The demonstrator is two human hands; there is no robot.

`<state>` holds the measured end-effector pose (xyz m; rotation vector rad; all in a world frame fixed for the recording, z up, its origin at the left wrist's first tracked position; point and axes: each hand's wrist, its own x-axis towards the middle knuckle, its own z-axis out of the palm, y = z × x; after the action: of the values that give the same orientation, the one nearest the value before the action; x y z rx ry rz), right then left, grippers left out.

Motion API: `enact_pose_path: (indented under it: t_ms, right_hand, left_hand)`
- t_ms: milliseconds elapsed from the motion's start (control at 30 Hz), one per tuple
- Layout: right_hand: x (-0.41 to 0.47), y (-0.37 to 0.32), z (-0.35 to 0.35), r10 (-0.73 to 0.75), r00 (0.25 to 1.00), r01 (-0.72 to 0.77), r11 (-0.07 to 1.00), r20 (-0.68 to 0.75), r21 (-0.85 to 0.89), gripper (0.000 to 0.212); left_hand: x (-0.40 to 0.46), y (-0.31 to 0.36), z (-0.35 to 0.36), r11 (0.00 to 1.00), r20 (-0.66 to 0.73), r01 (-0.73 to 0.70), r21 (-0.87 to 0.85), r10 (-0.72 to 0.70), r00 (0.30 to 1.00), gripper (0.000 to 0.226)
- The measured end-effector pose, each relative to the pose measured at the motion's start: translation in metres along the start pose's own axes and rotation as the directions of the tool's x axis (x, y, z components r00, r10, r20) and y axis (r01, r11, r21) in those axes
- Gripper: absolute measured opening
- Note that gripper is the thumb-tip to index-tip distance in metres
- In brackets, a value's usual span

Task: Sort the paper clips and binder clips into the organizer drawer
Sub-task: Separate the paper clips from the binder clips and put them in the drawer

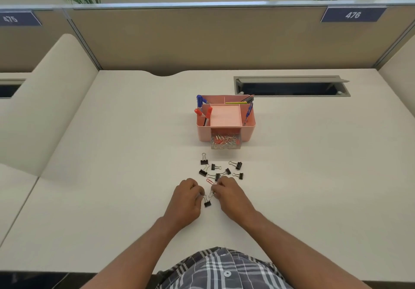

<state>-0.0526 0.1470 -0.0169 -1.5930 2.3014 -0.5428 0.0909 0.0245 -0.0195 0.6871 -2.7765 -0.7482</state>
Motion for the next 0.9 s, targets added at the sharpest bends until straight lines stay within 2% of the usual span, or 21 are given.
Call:
enact_pose_path:
  t_ms: [100, 233, 333, 400, 567, 900]
  right_hand:
    - [0.000, 0.010, -0.006, 0.019, 0.999, -0.019, 1.000, -0.041, 0.000, 0.017]
    - [-0.002, 0.026, -0.018, 0.144, 0.989, -0.139, 0.985, -0.039, 0.101, 0.015]
    - [-0.003, 0.032, -0.027, 0.271, 0.958, -0.250, 0.950, -0.093, 0.188, 0.015]
    - [-0.005, 0.035, -0.029, 0.325, 0.942, -0.307, 0.936, -0.089, 0.173, 0.016]
    - [-0.006, 0.027, -0.019, 0.353, 0.934, -0.345, 0.931, -0.056, 0.119, 0.015]
    - [0.005, 0.018, -0.014, 0.312, 0.950, -0.311, 0.949, -0.022, 0.060, 0.017]
  left_hand:
    - [0.007, 0.004, 0.002, 1.000, -0.011, 0.024, 0.008, -0.024, 1.000, 0.014]
    - [0.015, 0.011, 0.004, 0.996, -0.022, 0.086, -0.001, -0.086, 0.996, 0.015]
    - [0.021, 0.019, 0.006, 0.991, 0.025, 0.135, -0.013, -0.135, 0.991, 0.029]
    - [0.025, 0.022, 0.008, 0.983, 0.070, 0.169, 0.068, -0.174, 0.982, 0.028]
    - [0.029, 0.025, 0.014, 0.938, 0.074, 0.215, 0.272, -0.243, 0.967, 0.025]
    - [0.037, 0.032, 0.019, 0.959, 0.113, 0.154, 0.238, -0.185, 0.976, 0.016]
